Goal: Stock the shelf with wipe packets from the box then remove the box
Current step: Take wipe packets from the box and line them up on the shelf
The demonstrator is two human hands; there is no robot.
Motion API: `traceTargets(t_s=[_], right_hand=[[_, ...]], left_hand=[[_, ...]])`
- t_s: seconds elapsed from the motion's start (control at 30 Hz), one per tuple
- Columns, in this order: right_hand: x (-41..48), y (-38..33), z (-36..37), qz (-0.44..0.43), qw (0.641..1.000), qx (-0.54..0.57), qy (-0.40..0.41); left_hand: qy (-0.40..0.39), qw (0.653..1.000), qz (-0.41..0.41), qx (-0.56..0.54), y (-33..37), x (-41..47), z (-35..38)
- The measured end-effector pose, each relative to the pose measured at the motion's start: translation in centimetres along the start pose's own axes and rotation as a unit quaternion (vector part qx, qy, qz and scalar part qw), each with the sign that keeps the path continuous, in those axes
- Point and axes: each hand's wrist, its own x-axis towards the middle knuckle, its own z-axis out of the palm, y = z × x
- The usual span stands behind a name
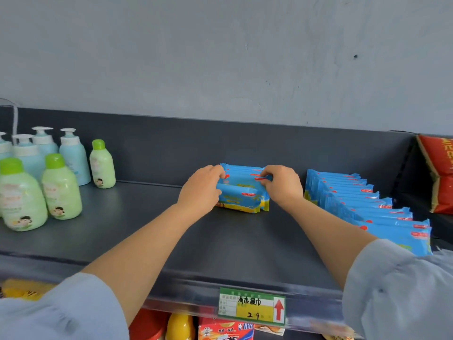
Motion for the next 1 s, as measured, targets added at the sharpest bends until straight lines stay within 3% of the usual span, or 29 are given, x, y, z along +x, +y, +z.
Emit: traceTargets(t_s=[0.2, 0.5, 1.0], right_hand=[[0.3, 0.2, -0.3, -0.023, 0.998, -0.047, -0.043], [0.5, 0.4, -0.5, -0.020, 0.997, -0.057, -0.039], [-0.1, 0.2, -0.6, -0.021, 0.998, -0.054, -0.037]], left_hand=[[0.023, 1.000, 0.007, 0.014, 0.1, 1.5, 0.7], [-0.035, 0.986, 0.057, 0.150, 0.1, 2.3, 2.3], [0.000, 0.977, 0.101, 0.187, 0.3, 2.5, 3.0]])
